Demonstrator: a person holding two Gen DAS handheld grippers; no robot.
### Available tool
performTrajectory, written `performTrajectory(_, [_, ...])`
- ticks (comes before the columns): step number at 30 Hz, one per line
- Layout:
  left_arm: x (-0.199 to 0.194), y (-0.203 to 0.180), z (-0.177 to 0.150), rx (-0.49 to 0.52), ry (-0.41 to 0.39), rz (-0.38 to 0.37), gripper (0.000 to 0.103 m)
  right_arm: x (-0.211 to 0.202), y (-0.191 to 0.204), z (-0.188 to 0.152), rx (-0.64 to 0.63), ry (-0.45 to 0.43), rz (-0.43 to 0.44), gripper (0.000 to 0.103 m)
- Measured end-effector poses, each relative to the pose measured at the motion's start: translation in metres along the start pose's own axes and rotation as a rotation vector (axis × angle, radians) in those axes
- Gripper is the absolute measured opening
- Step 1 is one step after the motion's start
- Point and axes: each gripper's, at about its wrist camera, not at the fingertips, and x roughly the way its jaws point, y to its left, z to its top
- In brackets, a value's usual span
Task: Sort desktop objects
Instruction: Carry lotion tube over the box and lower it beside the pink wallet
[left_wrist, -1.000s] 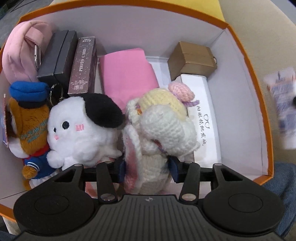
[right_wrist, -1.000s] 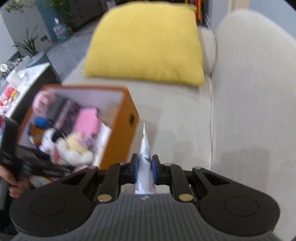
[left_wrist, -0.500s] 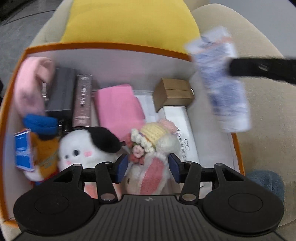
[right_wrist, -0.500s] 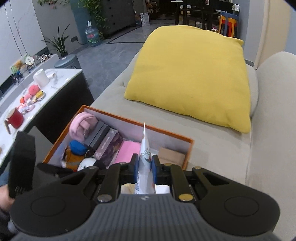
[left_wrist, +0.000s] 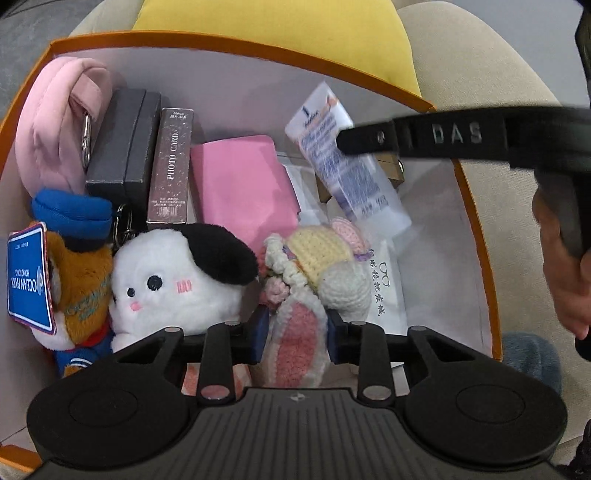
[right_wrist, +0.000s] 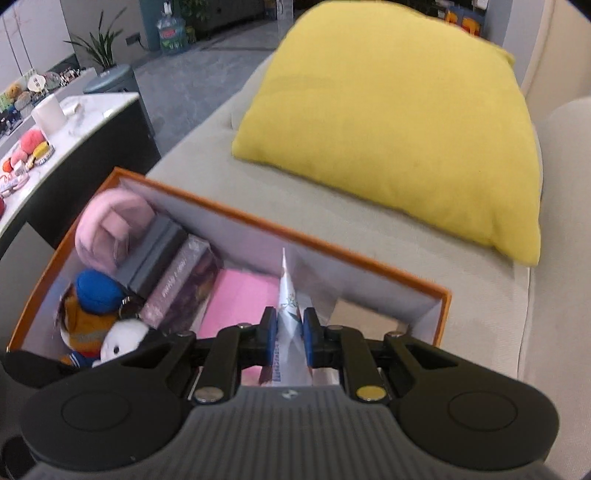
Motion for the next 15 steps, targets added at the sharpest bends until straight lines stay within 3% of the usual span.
performTrajectory(4, [-0.002,0.001,-0.001,0.005,0.008,-0.007,0.036,-0.007,-0.005,0.004,0.044,0.008,0.022,0.016])
performTrajectory(9, [-0.005,0.009,-0.003,-0.015,0.015,-0.025,0.036,-0.034,0.007,0.010,0.007,-0.049,0.055,0.015])
performTrajectory(15, [-0.010,0.012,-0.006,-0.019,0.013,-0.027,0.036,-0.031,0.019,0.014,-0.068,-0.042,-0.018,0.015])
